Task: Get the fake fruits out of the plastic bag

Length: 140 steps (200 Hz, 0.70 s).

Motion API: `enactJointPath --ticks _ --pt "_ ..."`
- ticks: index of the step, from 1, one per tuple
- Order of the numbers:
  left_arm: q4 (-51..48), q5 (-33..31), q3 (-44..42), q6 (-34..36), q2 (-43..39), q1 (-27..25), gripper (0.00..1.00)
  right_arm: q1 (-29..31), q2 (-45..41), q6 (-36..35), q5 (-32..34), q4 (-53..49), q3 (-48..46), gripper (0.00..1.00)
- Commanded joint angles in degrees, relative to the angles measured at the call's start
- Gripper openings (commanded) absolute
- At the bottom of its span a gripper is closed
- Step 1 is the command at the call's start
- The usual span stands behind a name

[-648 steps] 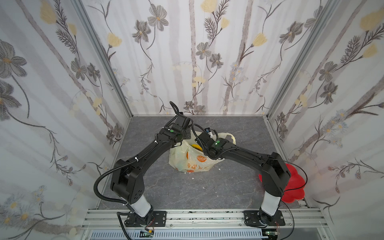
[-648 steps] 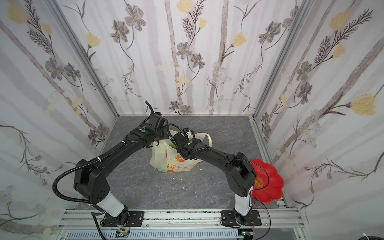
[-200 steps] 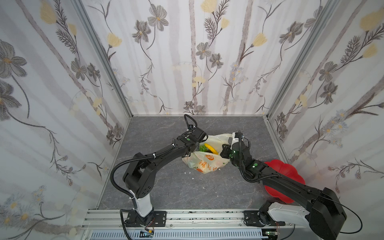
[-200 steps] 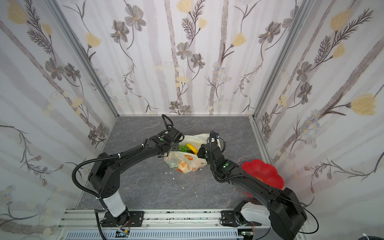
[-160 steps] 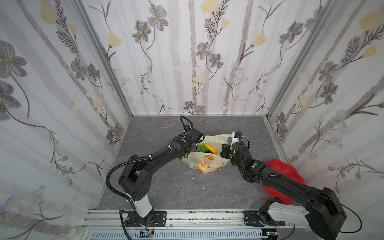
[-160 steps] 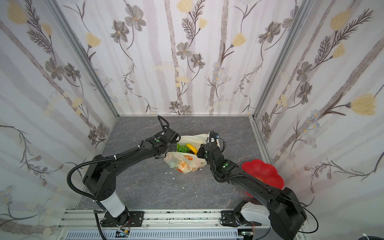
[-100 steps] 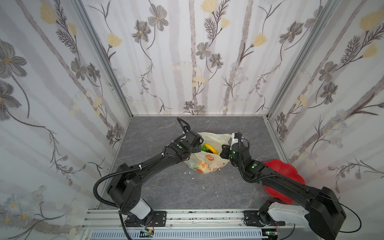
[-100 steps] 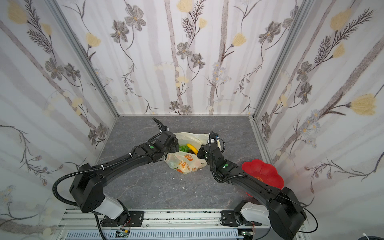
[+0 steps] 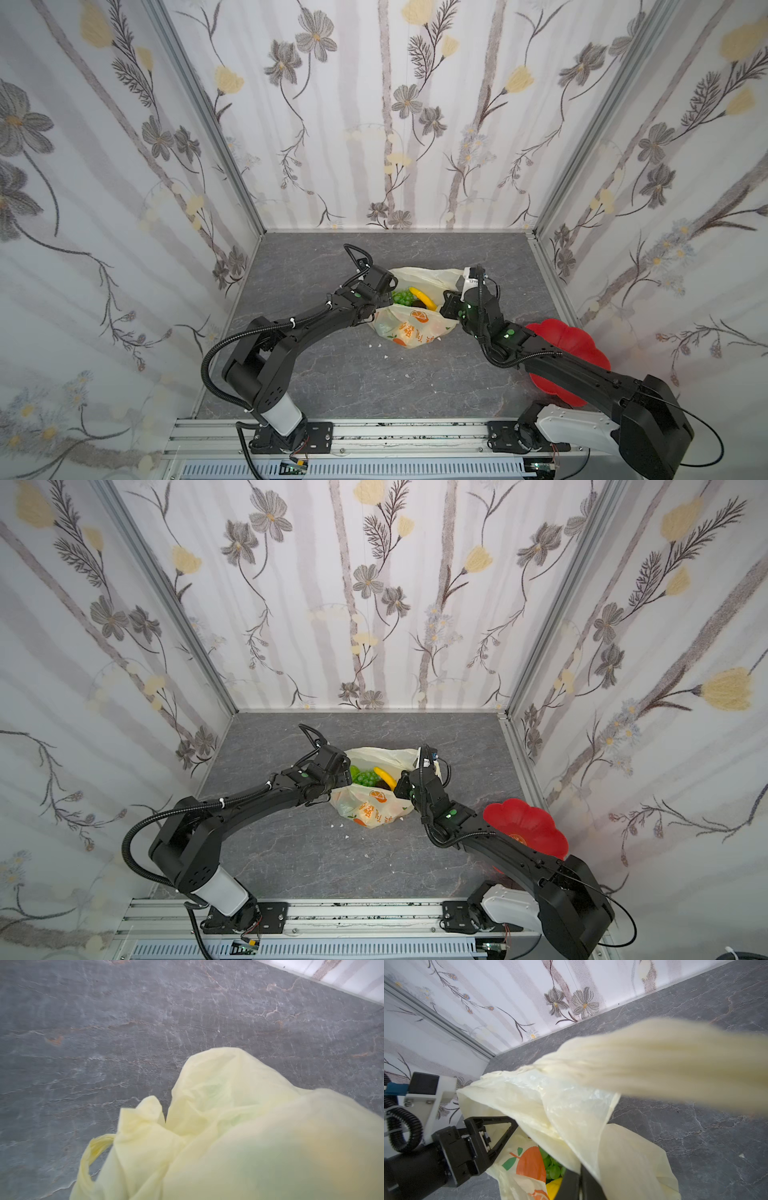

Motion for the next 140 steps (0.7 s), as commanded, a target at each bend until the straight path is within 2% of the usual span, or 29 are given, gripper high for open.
enactJointPath --ticks 1,29,51,77,89,113,140 --pt "4.3 4.2 -0.2 0.9 1.3 0.7 0.60 -0.9 -0.7 1.0 -2.1 3.6 -0.6 0.00" --pt "7.5 4.8 -4.3 2.4 -1.4 2.2 0.27 -6.7 -0.9 3.0 -10.3 6.9 -2.3 0.00" --pt "10.1 5.2 -11.0 4.1 -6.1 6.5 0.00 -13.5 -1.0 4.0 -16.6 9.9 -3.0 0.00" --pt "13.3 1.0 -20.5 3.4 -14.5 12.2 0.00 -21.3 1.1 6.8 -24.0 14.2 -3.2 0.00" --pt "15.6 1.4 -23.7 3.1 -18.7 13.5 0.00 -23.0 2.9 7.9 -26.2 16.1 -2.6 0.00" --pt "19.7 4.8 -25.7 4.4 -23.8 13.0 0.00 -21.6 7.2 8.5 -28.1 17.4 1.3 0.00" --pt "20.2 5.0 -22.9 7.6 -24.1 8.7 0.00 -17.4 12.8 7.5 -28.6 16.2 8.5 0.00"
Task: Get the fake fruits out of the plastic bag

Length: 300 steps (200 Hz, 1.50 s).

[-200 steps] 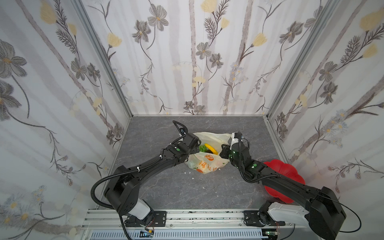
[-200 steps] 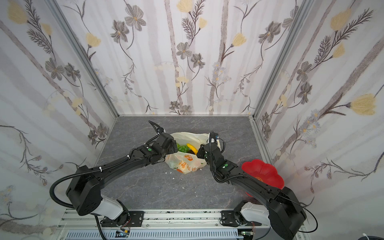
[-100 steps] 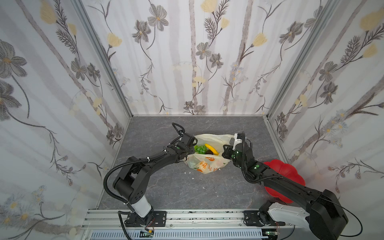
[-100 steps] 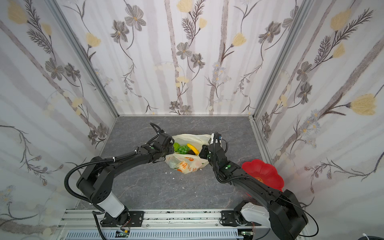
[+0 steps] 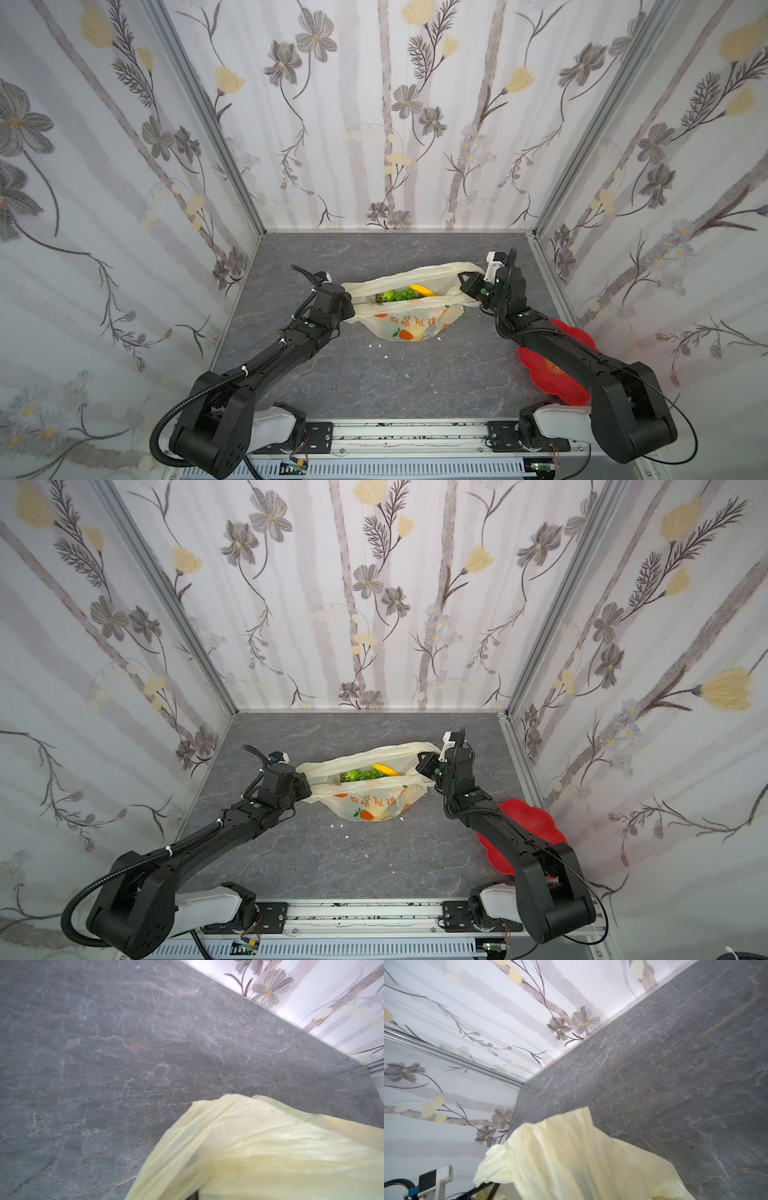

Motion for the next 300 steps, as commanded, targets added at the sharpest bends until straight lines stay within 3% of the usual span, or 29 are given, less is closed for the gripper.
enactJointPath --ticks 1,37,57,77,110,145,166,211,255,274,300 --pt "4.3 0.3 1.9 3.2 -0.4 -3.0 0.00 2.9 4.0 0.3 -2.4 4.0 5.6 0.00" --pt "5.2 -0.6 2.6 4.4 -0.7 -7.5 0.00 4.1 10.3 -1.7 -2.6 0.4 11.5 0.00" --pt "5.3 0.3 1.8 4.2 -0.7 -8.1 0.00 4.2 9.4 -5.0 1.2 -5.1 12.8 0.44" --pt "5.4 0.4 1.0 4.2 -0.6 -9.3 0.00 4.8 7.0 -8.4 5.1 -11.3 13.7 0.70" --pt "5.6 -0.6 0.7 4.0 0.0 -11.6 0.00 8.3 2.1 -13.6 16.5 -23.0 15.5 0.90" --pt "6.1 -2.6 0.9 4.7 1.0 -14.0 0.00 13.7 0.4 -14.4 29.5 -33.9 17.1 0.98" --pt "6.7 -3.8 0.6 5.1 1.0 -15.4 0.00 15.4 0.8 -12.8 32.5 -37.2 16.7 1.00" --pt "10.8 -3.8 -2.3 5.0 1.0 -17.2 0.00 15.5 5.6 -10.7 27.7 -32.1 14.2 1.00" --pt "13.1 -5.8 -4.7 5.1 1.0 -20.9 0.00 14.8 15.8 -10.1 26.6 -30.1 17.2 0.96" --pt "13.3 -7.3 -6.0 5.0 0.9 -21.5 0.00 14.1 17.8 -9.8 26.8 -28.8 16.7 0.79" --pt "13.2 -8.0 -8.0 2.2 -0.4 -19.3 0.00 11.3 16.9 -10.4 24.3 -24.3 13.5 0.34"
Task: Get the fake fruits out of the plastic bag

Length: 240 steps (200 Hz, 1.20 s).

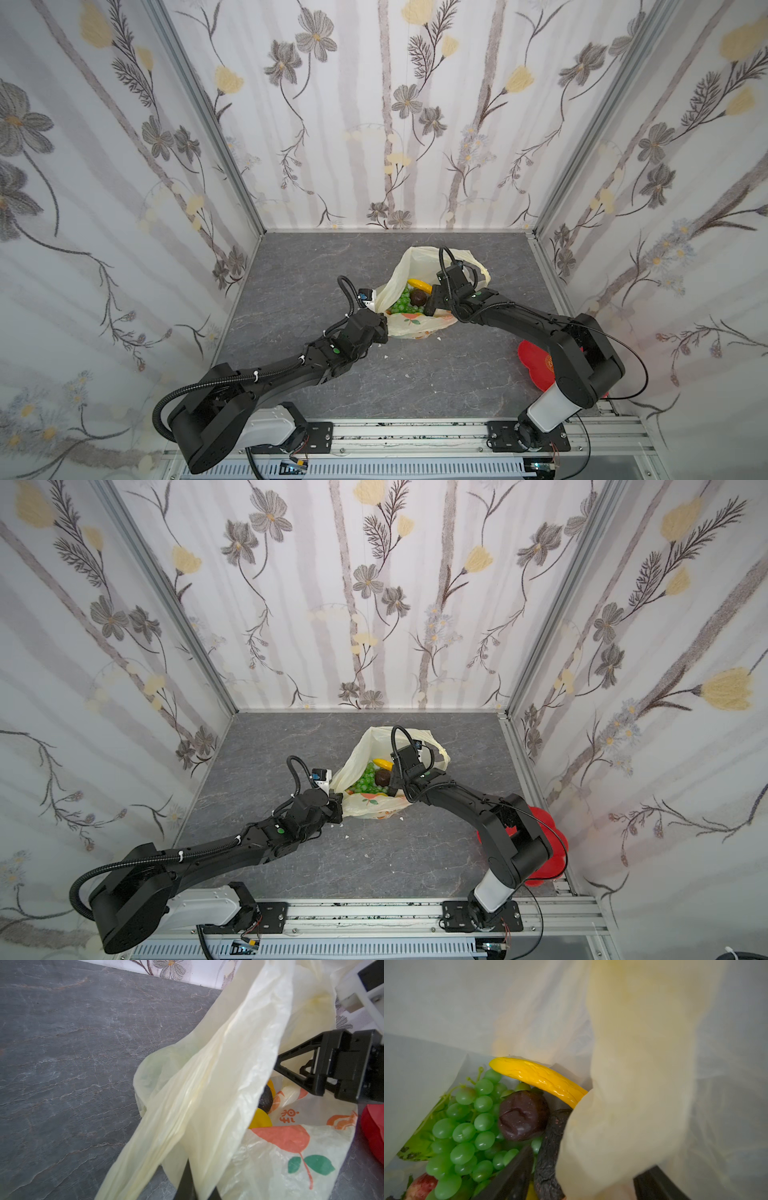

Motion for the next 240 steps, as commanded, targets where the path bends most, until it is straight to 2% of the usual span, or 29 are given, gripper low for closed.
enactJointPath --ticks 1,15,29,39,61,82,102,107,113,129,136,153,181,214,228,240 --pt "1.8 -2.1 -1.6 -3.0 -1.2 2.0 0.00 -2.1 -0.6 0.2 -2.2 6.4 -2.3 0.33" --pt "1.4 -0.4 -2.7 -5.0 -1.6 5.8 0.00 -4.3 -3.7 -0.3 -6.2 11.0 -6.1 0.12" --pt "1.2 2.9 -3.8 -7.0 -2.0 10.9 0.00 -7.5 -8.0 -0.5 -13.3 18.2 -11.2 0.00" --pt "1.1 5.1 -4.4 -8.1 -1.9 14.3 0.00 -9.7 -10.7 -0.5 -18.6 22.7 -14.3 0.00" --pt "-0.3 8.0 -3.7 -8.7 -0.2 19.8 0.00 -12.4 -14.1 -1.3 -25.5 26.7 -18.4 0.00" --pt "-0.7 10.8 -2.4 -8.4 2.4 22.0 0.00 -14.4 -15.9 0.9 -31.6 32.9 -22.4 0.00" --pt "-2.7 12.7 -0.6 -7.2 4.0 22.2 0.00 -15.3 -17.2 2.8 -33.6 36.9 -25.1 0.00" --pt "-3.3 13.1 -0.4 -6.8 4.0 21.9 0.03 -15.1 -17.6 2.9 -33.2 36.6 -25.2 0.00" --pt "-4.2 12.8 0.0 -6.4 3.6 21.2 0.12 -14.8 -18.0 2.5 -32.5 35.9 -25.1 0.00" --pt "-8.9 7.3 1.4 -5.7 1.4 17.6 0.43 -14.0 -18.7 1.3 -30.7 32.9 -24.3 0.00" --pt "-11.5 4.2 2.2 -5.1 0.8 15.7 0.53 -13.9 -18.8 1.0 -30.2 31.6 -23.8 0.00" --pt "-17.8 -4.2 4.3 -3.8 -3.1 11.2 0.70 -13.7 -19.0 0.4 -29.1 29.1 -22.9 0.00" --pt "-24.4 -14.1 7.4 -1.2 -6.9 5.3 0.80 -13.2 -18.2 -0.2 -27.9 26.3 -21.2 0.00" --pt "-25.4 -24.2 14.4 8.2 -4.5 -4.7 0.84 -12.2 -16.9 -1.0 -26.7 24.6 -19.3 0.00" --pt "-24.7 -24.9 18.3 13.7 -0.8 -7.2 0.88 -11.8 -16.8 -1.1 -26.2 24.1 -18.6 0.00" --pt "-23.2 -20.5 21.1 19.1 3.5 -7.4 0.92 -11.5 -16.7 -1.3 -26.0 24.1 -18.3 0.00"
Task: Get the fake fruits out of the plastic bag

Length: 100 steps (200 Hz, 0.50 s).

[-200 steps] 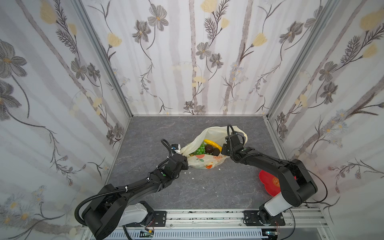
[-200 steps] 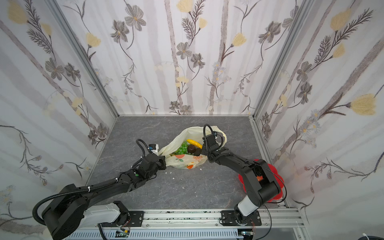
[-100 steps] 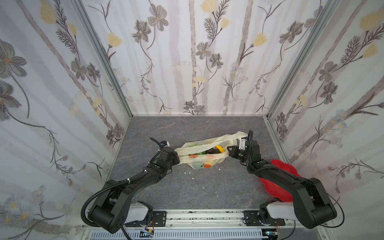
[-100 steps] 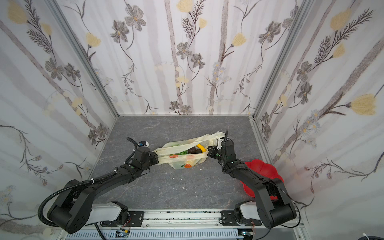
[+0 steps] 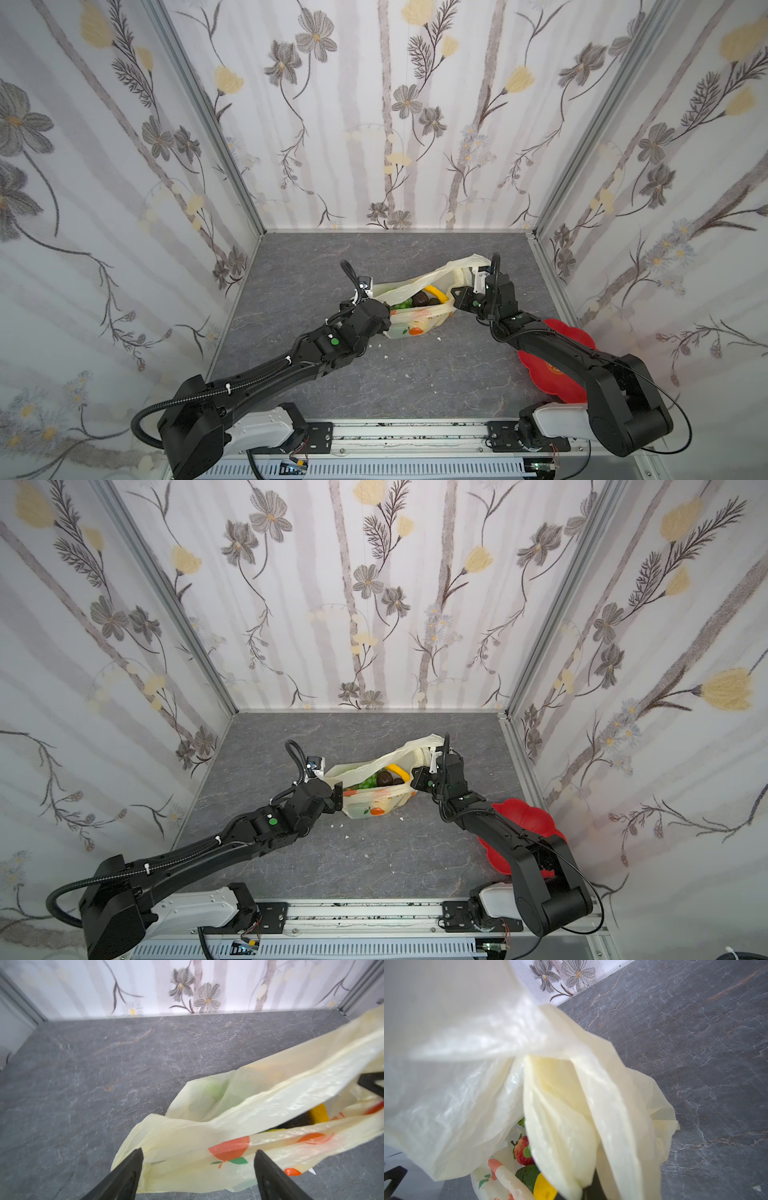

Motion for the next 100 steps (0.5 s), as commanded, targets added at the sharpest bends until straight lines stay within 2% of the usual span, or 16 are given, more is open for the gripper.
enactJointPath --ticks 1,36,61,77,100 --pt "0.5 -2.1 4.7 12.2 6.1 -1.4 0.92 0.5 0.4 -0.9 1.5 0.3 1.0 0.00" --pt "4.2 4.1 12.8 19.5 18.0 -1.3 0.94 1.1 0.6 -1.1 1.6 -0.1 1.6 0.00" --pt "4.4 3.0 21.2 20.8 27.5 -0.2 0.90 1.3 0.5 -1.3 1.4 -0.3 1.7 0.00" --pt "4.3 2.5 26.3 19.9 32.8 2.2 0.73 1.7 0.5 -1.8 1.3 -0.8 1.8 0.00" --pt "4.2 10.3 34.4 16.6 38.9 8.7 0.40 2.1 0.8 -3.0 1.1 -1.9 2.0 0.00"
